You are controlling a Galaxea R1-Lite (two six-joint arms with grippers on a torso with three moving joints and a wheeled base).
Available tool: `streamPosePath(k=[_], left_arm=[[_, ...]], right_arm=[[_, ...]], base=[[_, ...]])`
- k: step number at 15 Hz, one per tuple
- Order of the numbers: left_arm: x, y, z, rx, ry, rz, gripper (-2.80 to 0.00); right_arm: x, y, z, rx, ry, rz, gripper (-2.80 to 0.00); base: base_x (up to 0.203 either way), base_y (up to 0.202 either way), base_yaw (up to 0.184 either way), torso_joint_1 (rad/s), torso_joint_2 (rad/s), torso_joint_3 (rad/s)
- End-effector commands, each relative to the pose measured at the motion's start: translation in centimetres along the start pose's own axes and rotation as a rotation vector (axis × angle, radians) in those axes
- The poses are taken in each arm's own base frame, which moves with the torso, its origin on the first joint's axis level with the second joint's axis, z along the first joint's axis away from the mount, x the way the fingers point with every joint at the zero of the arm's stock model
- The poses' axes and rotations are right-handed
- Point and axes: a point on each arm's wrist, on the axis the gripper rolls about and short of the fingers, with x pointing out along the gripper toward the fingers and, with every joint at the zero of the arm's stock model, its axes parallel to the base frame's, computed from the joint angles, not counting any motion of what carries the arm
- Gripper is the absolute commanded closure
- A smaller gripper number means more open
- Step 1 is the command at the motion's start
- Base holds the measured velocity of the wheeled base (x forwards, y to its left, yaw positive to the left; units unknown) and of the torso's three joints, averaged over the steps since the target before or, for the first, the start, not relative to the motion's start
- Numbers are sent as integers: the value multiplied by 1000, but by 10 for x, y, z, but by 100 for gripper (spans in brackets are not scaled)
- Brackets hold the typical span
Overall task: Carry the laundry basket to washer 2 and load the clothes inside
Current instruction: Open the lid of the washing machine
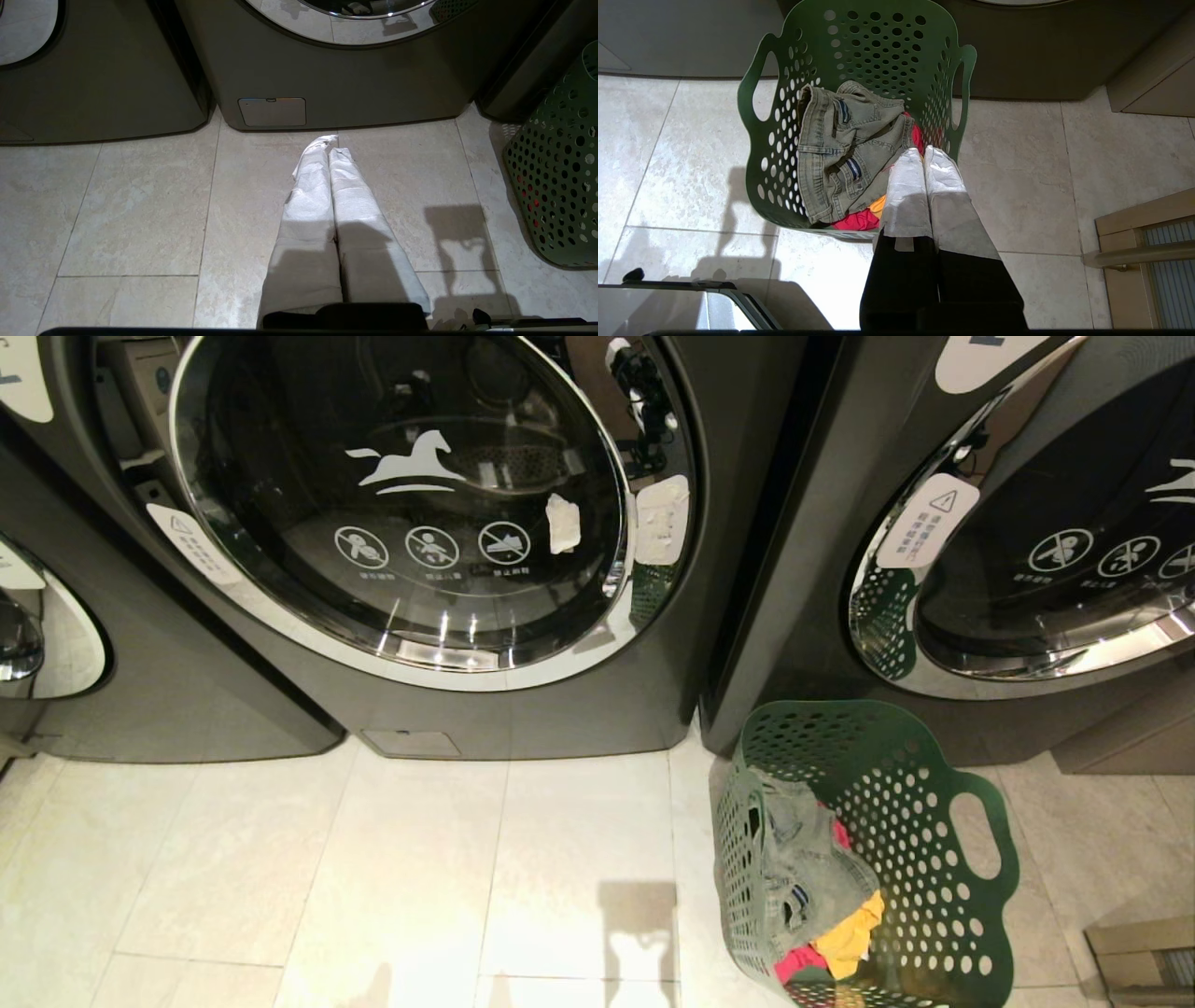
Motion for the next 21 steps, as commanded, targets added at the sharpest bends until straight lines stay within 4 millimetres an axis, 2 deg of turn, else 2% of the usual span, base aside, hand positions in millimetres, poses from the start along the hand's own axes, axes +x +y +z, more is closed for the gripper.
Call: streamPosePath(k=[1, 14, 21], left_arm=[[2, -1, -11, -1, 42, -3, 0], [2, -1, -12, 7, 45, -3, 0], [2, -1, -12, 5, 45, -3, 0]], right_arm=[[0, 0, 0, -1, 0, 1, 0], [0, 0, 0, 16, 0, -2, 0], [0, 0, 0, 15, 0, -2, 0]], base=[[0, 0, 0, 0, 0, 0], [0, -5, 1, 0, 0, 0], [0, -178, 4, 2, 3, 1]])
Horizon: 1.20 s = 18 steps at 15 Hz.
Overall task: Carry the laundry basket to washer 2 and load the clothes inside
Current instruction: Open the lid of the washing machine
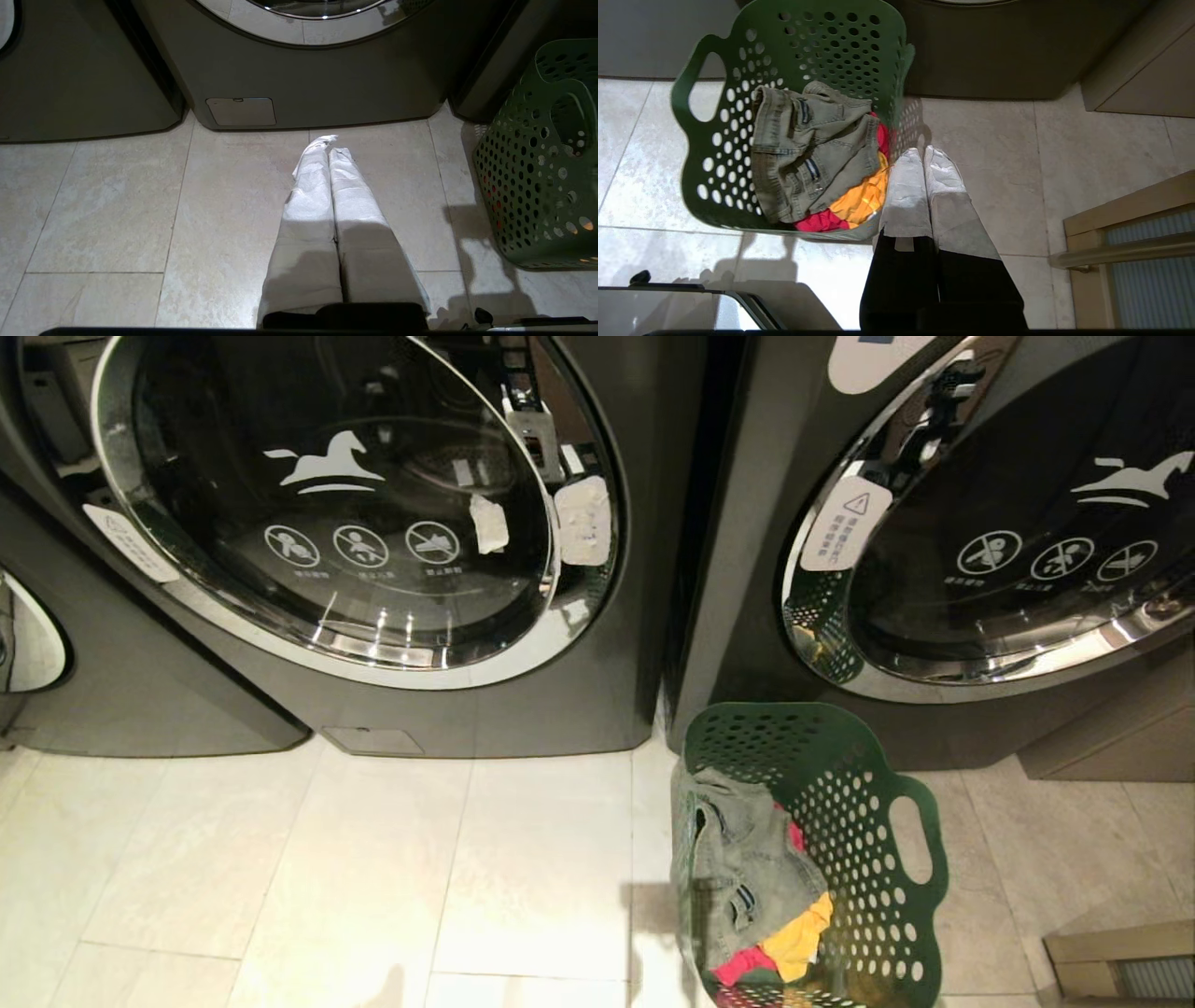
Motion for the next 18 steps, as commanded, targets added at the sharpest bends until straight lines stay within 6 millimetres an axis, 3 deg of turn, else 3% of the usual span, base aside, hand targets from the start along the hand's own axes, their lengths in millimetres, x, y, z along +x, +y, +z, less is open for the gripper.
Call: streamPosePath(k=[1, 14, 18], left_arm=[[2, -1, -11, -4, 41, -2, 0], [2, -1, -12, -5, 47, -6, 0], [2, -1, -12, -5, 44, -4, 0]], right_arm=[[0, 0, 0, -2, 0, 1, 0], [0, 0, 0, 0, 0, 1, 0], [0, 0, 0, 1, 0, 1, 0]], base=[[0, -169, -5, 7, -2, 2], [0, -16, 0, 1, -1, 0], [3, 6, -154, 1, 4, 5]])
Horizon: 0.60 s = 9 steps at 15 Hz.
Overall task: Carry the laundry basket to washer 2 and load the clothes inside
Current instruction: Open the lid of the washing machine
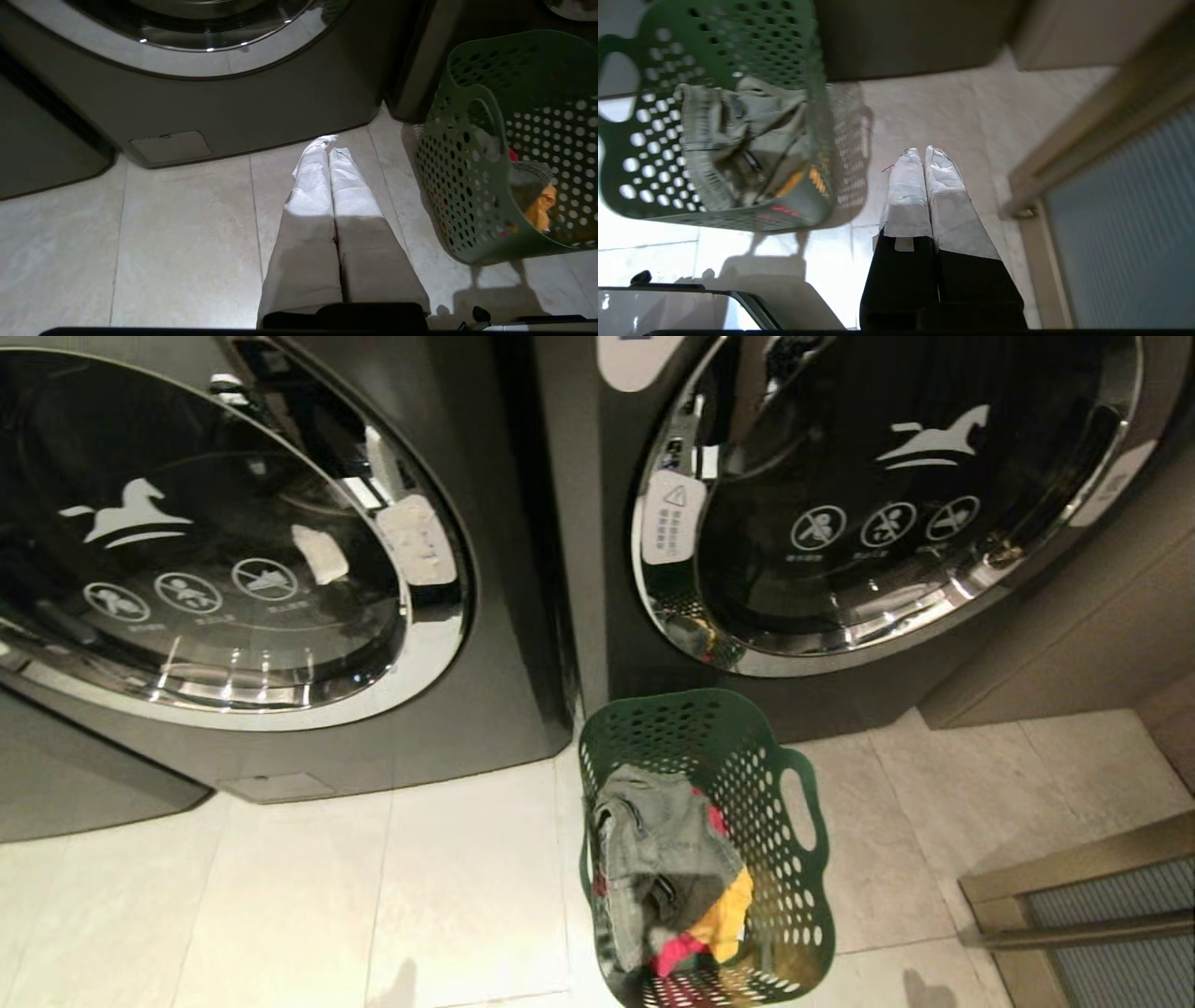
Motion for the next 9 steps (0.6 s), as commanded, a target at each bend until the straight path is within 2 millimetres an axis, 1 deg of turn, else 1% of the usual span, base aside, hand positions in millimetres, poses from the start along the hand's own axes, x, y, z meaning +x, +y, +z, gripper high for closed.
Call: streamPosePath(k=[1, 2, 9], left_arm=[[2, -1, -11, 1, 37, -2, 0], [2, -1, -11, 0, 37, -2, 0], [2, -1, -11, 1, 37, -2, 0]], right_arm=[[0, 0, 0, 0, 0, 1, 0], [0, 0, 0, 0, 1, -1, 0], [0, 0, 0, 0, 1, 1, 0]], base=[[-1, 2, -137, 6, -2, -2], [0, -2, -101, 1, 4, 4], [0, 0, 0, 0, 0, 0]])
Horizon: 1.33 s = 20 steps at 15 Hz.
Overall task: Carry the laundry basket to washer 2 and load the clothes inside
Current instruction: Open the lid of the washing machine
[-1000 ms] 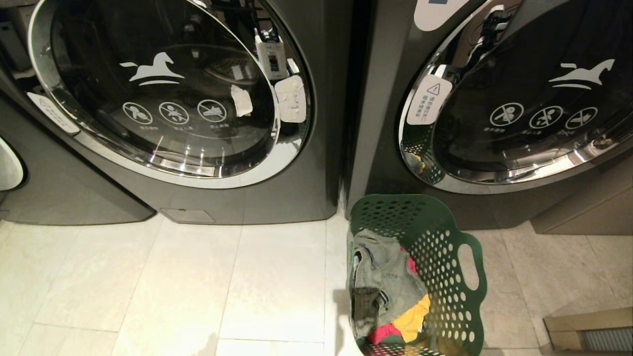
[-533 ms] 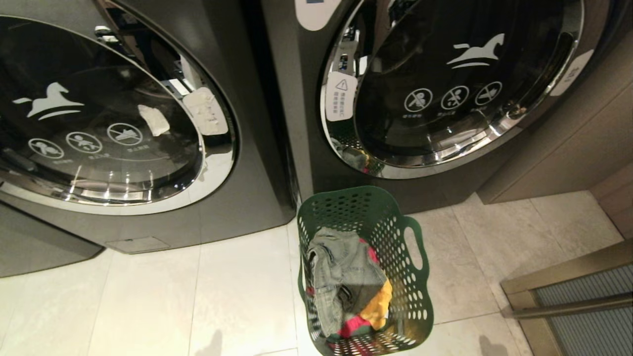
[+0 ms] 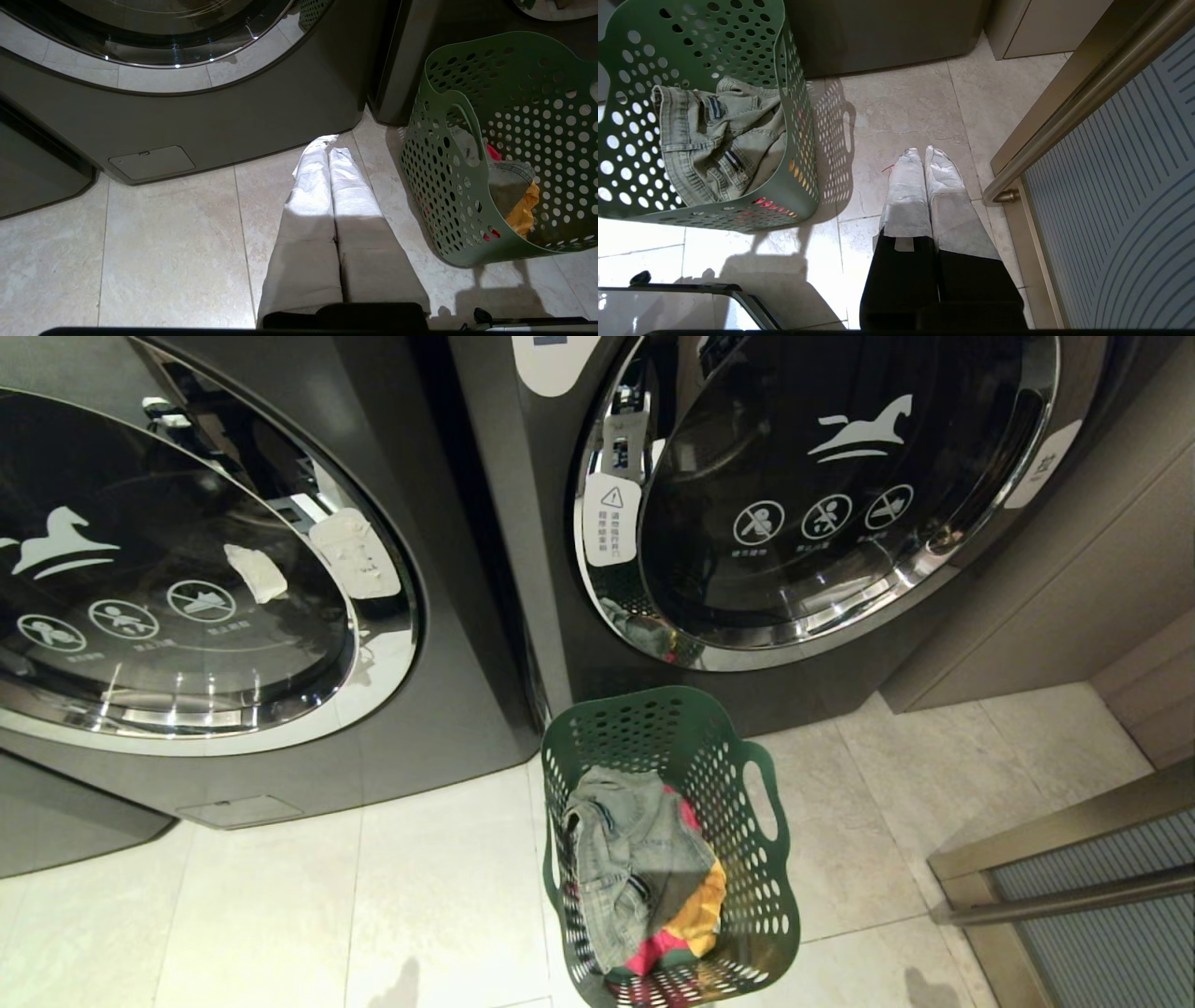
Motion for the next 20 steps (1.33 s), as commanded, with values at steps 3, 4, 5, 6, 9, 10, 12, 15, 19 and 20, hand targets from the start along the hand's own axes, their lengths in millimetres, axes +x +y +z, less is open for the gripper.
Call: streamPosePath(k=[3, 4, 5, 6, 9, 10, 12, 15, 19, 20], left_arm=[[2, -1, -11, 0, 42, -1, 0], [2, -1, -11, 0, 42, -1, 0], [2, -1, -11, 0, 42, -1, 0], [2, -1, -11, 0, 42, -1, 0], [2, -1, -11, -3, 42, -1, 0], [2, -1, -11, -3, 42, -1, 0], [2, -1, -11, -3, 42, 0, 0], [2, -1, -11, 0, 42, -1, 0], [2, -1, -12, -2, 44, -3, 0], [2, -1, -11, -3, 41, -2, 0]], right_arm=[[0, 0, 0, 3, 0, -1, 0], [0, 0, 0, 3, -1, -1, 0], [0, 0, 0, 3, -1, -1, 0], [0, 0, 0, 3, 1, -1, 0], [0, 0, 0, 3, 0, -1, 0], [0, 0, 0, 3, 0, -1, 0], [0, 0, 0, 3, -1, -1, 0], [0, 0, 0, 2, 0, -1, 0], [0, 0, 0, 3, 0, -1, 0], [0, 0, 0, 3, 1, -1, 0]], base=[[0, 0, 0, 0, 0, 0], [0, 0, 0, 0, 0, 0], [0, 0, 0, 0, 0, 0], [0, 0, 0, 0, 0, 0], [0, 0, 0, 0, 0, 0], [0, 0, 0, 0, 0, 0], [0, 0, 0, 0, 0, 0], [0, 0, 0, 0, 0, 0], [0, 0, 0, 0, 0, 0], [0, 0, 0, 0, 0, 0]])
